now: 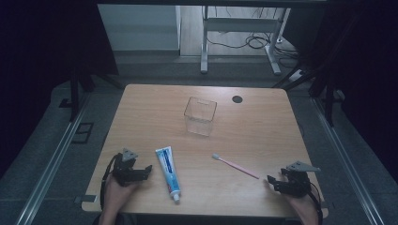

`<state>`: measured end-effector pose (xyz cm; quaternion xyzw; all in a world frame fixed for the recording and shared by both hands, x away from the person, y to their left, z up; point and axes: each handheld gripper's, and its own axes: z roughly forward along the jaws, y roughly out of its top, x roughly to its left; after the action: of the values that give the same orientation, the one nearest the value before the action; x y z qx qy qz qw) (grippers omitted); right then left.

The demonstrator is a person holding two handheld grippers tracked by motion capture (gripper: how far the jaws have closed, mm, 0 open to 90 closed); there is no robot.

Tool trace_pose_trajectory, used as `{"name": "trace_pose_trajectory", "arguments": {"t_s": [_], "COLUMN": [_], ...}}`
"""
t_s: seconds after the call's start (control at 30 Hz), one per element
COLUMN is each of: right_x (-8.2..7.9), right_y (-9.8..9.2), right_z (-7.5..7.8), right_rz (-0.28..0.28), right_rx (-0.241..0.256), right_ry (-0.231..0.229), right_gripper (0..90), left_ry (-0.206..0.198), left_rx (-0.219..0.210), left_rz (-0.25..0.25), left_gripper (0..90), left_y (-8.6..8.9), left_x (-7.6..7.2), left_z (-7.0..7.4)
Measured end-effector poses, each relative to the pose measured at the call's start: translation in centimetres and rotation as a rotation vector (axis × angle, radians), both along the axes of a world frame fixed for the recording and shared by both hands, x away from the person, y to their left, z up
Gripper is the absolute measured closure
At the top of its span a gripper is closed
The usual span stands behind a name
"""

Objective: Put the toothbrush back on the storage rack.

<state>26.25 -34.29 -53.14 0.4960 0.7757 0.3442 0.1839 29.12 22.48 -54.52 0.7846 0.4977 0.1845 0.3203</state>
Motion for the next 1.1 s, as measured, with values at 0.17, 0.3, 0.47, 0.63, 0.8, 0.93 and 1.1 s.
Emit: {"name": "trace_pose_trajectory", "arguments": {"t_s": [0.17,0.3,0.47,0.63,0.8,0.93,1.1], "right_x": [-0.1,-0.1,0.4,0.9,1.5,1.7,1.7], "right_y": [0.2,0.6,1.3,2.2,3.0,3.2,3.7], "right_z": [0.9,1.4,1.5,1.3,0.7,0.4,0.1], "right_rz": [0.022,0.05,0.074,0.098,0.119,0.128,0.158], "right_rx": [0.039,0.052,0.058,0.039,0.017,0.013,0.013], "right_ry": [-0.015,-0.028,-0.022,-0.017,-0.021,-0.012,0.0], "right_gripper": [48.3,61.9,78.1,82.5,80.2,80.2,79.3], "left_ry": [0.0,0.0,0.0,-0.001,-0.001,-0.001,-0.001], "left_rx": [0.0,0.0,0.001,0.004,0.003,0.003,0.002], "left_rz": [0.0,0.0,0.0,-0.002,0.0,0.0,-0.001], "left_gripper": [12.8,12.8,12.8,12.8,12.9,12.8,12.9], "left_y": [0.0,0.0,0.0,0.0,-0.1,-0.1,-0.1], "left_x": [0.0,0.0,0.0,0.1,0.1,0.1,0.1], "left_z": [0.0,0.0,0.0,0.0,0.0,0.0,0.0]}}
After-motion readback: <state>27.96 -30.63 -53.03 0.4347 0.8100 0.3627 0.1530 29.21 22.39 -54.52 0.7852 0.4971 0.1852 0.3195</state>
